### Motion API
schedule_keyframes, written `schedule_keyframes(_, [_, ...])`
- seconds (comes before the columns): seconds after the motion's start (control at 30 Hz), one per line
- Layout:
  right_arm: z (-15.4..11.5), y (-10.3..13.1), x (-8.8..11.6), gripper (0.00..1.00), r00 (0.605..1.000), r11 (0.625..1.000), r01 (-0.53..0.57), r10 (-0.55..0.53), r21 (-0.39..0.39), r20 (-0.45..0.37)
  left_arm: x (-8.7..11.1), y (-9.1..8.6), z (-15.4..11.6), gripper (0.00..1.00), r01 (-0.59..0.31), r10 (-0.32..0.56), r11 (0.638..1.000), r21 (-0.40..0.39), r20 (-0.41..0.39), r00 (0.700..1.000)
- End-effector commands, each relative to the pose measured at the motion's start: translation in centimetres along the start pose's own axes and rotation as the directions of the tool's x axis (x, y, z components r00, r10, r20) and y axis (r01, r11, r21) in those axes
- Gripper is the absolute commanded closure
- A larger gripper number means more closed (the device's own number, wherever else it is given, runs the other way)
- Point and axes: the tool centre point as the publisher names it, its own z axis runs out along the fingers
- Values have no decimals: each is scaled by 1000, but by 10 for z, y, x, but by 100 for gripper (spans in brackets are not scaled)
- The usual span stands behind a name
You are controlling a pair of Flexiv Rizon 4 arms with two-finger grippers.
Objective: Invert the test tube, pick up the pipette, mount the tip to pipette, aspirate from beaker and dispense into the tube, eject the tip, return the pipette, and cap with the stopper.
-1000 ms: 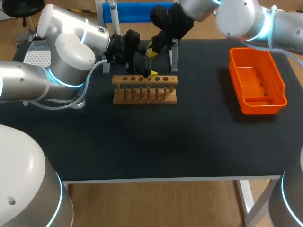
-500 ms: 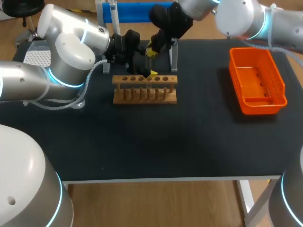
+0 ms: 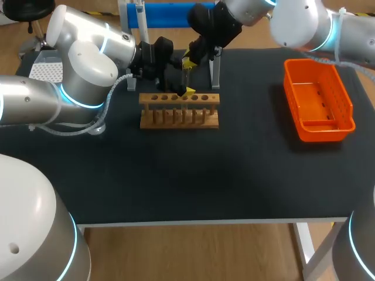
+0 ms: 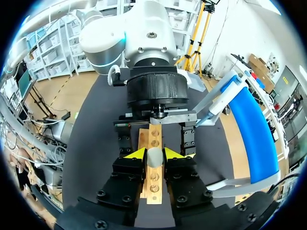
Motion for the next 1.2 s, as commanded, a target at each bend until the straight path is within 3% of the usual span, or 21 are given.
schedule_keyframes(0.03, [3, -1, -2, 100, 1000, 1000, -3, 3, 6, -4, -1, 0, 0, 0, 1, -1, 1000, -3, -4, 1000])
schedule_keyframes(0.4, [15, -5, 0, 100, 999, 999, -6, 7, 40, -33, -1, 0, 0, 0, 1, -1, 1000, -3, -4, 1000])
schedule_keyframes(1.2, [2, 1, -4, 100, 1000, 1000, 6, -6, 3, 15, -1, 0, 0, 0, 1, -1, 1000, -3, -4, 1000])
